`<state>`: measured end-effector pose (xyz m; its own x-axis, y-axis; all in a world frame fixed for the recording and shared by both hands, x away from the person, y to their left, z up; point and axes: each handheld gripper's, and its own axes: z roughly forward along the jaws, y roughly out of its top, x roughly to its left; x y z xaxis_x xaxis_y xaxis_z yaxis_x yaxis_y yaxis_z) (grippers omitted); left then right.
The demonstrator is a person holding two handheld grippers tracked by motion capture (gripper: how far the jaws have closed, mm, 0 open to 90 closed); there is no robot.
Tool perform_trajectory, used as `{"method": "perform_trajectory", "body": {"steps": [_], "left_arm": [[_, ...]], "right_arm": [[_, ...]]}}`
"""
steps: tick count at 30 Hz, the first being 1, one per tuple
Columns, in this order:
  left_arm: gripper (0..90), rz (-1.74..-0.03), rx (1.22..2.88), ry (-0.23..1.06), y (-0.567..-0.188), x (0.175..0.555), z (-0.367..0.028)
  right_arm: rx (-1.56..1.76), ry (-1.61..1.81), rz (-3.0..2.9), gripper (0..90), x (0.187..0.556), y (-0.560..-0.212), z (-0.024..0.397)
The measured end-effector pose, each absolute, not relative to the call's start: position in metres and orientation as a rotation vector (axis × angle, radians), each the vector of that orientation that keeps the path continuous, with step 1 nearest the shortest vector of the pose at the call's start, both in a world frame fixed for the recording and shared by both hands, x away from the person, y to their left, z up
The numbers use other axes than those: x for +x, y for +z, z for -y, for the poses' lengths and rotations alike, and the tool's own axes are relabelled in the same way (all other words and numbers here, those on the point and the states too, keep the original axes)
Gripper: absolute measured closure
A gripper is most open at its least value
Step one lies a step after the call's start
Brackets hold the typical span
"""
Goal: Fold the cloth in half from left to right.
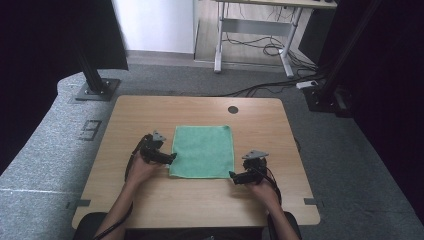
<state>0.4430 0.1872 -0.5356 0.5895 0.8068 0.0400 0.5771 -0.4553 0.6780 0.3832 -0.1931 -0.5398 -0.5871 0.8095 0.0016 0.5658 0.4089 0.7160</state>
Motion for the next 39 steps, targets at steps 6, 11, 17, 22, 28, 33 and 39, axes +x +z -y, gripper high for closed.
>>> {"method": "perform_trajectory", "body": {"steps": [6, 11, 17, 22, 28, 33, 39], "left_arm": [[0.5, -1.098, 2.221, 0.489, -0.545, 0.433, -0.184], [0.6, -1.091, 2.239, 0.490, -0.544, 0.424, -0.178], [1.2, -1.051, 2.260, 0.468, -0.544, 0.402, -0.166], [1.5, -0.994, 2.290, 0.409, -0.544, 0.383, -0.153], [1.3, -1.010, 2.262, 0.420, -0.538, 0.392, -0.161], [1.7, -1.055, 2.202, 0.433, -0.530, 0.406, -0.173], [2.0, -1.098, 2.185, 0.454, -0.526, 0.432, -0.182]], "right_arm": [[1.202, 0.902, -2.323, 3.0, 0.390, -0.547, 0.191], [1.217, 0.897, -2.315, 2.8, 0.392, -0.549, 0.197], [1.252, 0.869, -2.277, 2.8, 0.395, -0.549, 0.212], [1.306, 0.850, -2.240, 2.6, 0.396, -0.549, 0.232], [1.360, 0.908, -2.228, 0.0, 0.396, -0.554, 0.240], [1.349, 0.928, -2.210, 0.0, 0.394, -0.556, 0.241], [1.351, 0.941, -2.197, 0.0, 0.393, -0.557, 0.241]]}}
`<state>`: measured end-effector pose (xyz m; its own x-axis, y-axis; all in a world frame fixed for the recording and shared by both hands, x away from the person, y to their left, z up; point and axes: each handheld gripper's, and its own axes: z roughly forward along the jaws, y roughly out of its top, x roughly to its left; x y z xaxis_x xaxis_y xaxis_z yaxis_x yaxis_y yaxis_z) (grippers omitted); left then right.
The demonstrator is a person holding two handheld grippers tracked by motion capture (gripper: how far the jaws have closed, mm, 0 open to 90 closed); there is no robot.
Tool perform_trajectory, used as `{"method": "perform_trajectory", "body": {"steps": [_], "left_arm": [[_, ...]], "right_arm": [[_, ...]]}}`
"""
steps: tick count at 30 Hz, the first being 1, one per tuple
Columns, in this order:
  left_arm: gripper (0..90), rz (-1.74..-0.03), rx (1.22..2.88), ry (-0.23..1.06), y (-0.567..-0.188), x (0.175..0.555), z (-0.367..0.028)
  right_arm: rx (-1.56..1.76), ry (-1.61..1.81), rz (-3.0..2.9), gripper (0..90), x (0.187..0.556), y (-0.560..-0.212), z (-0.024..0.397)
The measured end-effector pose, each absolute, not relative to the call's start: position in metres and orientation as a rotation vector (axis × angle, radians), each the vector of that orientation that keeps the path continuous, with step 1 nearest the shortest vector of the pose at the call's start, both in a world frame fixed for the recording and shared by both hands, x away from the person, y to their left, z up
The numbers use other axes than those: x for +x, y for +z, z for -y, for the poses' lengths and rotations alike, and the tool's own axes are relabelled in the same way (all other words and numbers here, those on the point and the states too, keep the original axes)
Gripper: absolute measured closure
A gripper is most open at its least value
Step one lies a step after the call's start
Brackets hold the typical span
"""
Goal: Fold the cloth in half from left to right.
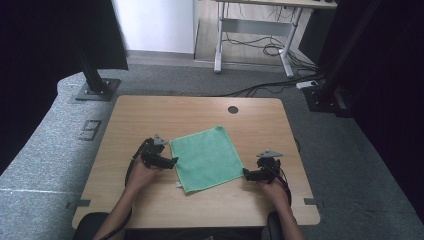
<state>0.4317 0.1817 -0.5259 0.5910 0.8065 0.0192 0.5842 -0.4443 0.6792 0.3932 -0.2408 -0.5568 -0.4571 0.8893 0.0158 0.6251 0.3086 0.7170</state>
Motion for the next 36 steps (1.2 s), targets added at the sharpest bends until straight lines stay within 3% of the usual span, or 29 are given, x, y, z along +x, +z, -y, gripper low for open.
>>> {"method": "perform_trajectory", "body": {"steps": [16, 29, 36], "left_arm": [[3.1, -1.209, 2.092, 0.476, -0.530, 0.490, -0.189], [0.5, -1.253, 2.128, 0.517, -0.548, 0.504, -0.185], [0.0, -1.269, 2.122, 0.465, -0.548, 0.507, -0.189]], "right_arm": [[1.358, 0.937, -2.190, 0.0, 0.392, -0.557, 0.240], [1.360, 0.935, -2.189, 0.0, 0.392, -0.557, 0.240], [1.352, 0.945, -2.199, 0.0, 0.393, -0.557, 0.240]]}}
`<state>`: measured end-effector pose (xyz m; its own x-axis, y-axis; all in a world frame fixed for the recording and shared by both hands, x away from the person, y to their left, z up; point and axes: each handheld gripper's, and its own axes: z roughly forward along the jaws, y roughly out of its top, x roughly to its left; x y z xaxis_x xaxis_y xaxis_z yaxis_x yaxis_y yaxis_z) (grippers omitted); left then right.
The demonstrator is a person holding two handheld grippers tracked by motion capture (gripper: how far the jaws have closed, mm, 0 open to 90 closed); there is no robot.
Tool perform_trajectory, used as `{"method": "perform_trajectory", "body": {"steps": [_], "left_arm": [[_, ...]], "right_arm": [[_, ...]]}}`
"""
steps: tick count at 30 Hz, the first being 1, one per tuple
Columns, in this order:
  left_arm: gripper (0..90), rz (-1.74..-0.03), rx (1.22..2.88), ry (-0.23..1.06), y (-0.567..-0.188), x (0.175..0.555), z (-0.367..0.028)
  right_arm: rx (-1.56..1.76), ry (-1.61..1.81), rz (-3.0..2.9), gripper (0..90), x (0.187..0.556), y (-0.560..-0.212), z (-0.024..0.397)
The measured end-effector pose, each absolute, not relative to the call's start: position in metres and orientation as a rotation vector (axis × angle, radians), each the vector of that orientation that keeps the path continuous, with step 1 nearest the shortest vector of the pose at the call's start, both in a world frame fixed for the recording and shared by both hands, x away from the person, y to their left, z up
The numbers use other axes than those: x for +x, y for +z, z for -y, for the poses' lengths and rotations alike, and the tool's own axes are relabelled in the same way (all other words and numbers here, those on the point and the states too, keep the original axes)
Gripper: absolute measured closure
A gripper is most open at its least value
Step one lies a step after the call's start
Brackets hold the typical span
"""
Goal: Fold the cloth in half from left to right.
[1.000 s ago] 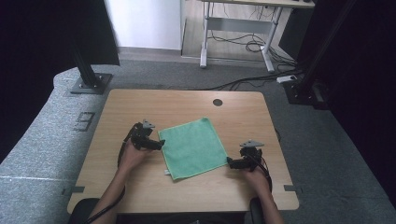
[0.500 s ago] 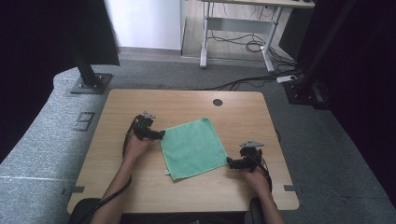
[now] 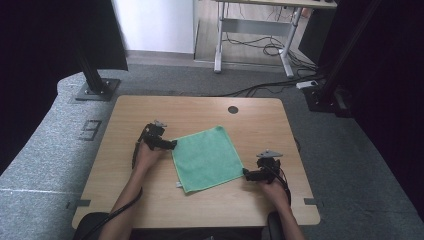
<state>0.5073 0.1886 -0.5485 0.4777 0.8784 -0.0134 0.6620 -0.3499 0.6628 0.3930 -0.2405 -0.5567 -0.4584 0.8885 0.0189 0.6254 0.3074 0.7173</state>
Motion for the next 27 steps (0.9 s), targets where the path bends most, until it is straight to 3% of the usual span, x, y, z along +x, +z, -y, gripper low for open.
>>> {"method": "perform_trajectory", "body": {"steps": [12, 27], "left_arm": [[0.0, -1.275, 2.116, 0.466, -0.549, 0.507, -0.188], [0.0, -1.288, 2.112, 0.471, -0.548, 0.506, -0.188]], "right_arm": [[1.300, 1.032, -2.261, 1.2, 0.388, -0.540, 0.230], [1.026, 1.125, -2.509, 4.7, 0.377, -0.530, 0.157]]}}
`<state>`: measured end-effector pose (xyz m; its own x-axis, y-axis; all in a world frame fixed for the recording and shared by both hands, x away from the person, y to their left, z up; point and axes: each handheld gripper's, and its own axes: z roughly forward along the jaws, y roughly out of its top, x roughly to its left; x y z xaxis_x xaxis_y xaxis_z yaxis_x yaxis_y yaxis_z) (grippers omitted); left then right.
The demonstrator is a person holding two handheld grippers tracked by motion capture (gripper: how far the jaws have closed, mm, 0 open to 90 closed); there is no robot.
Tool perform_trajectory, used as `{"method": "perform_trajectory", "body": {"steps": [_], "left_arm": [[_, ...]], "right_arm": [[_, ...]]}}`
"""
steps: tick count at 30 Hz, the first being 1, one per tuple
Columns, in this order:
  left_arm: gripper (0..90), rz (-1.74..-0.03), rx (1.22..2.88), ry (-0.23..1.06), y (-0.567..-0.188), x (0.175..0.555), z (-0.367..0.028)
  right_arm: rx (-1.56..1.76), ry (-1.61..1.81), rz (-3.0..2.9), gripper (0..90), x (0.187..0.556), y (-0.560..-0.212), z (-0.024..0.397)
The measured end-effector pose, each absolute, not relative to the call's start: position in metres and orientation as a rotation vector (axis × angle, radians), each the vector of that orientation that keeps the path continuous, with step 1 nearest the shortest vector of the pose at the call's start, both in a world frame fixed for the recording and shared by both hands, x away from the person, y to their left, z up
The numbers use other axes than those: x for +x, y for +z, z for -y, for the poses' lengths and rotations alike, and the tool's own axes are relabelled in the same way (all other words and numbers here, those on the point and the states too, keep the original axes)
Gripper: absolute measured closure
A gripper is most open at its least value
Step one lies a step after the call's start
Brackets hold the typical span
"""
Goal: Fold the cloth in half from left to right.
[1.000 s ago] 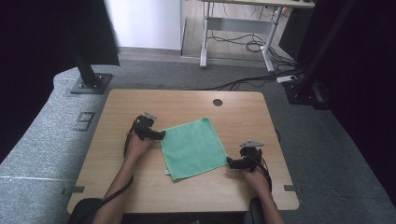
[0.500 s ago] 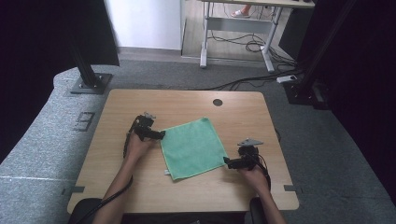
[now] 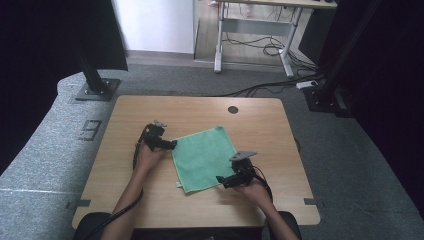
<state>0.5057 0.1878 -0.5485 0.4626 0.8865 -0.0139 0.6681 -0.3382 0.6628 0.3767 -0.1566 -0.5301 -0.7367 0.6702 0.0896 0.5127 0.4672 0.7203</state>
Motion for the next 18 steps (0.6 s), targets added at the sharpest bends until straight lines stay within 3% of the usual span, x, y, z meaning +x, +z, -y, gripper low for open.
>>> {"method": "perform_trajectory", "body": {"steps": [15, 18], "left_arm": [[0.0, -1.291, 2.106, 0.475, -0.549, 0.506, -0.187], [0.0, -1.292, 2.105, 0.474, -0.549, 0.505, -0.187]], "right_arm": [[0.776, 1.170, -2.714, 15.4, 0.359, -0.525, 0.075], [0.724, 1.181, -2.745, 20.8, 0.354, -0.525, 0.061]]}}
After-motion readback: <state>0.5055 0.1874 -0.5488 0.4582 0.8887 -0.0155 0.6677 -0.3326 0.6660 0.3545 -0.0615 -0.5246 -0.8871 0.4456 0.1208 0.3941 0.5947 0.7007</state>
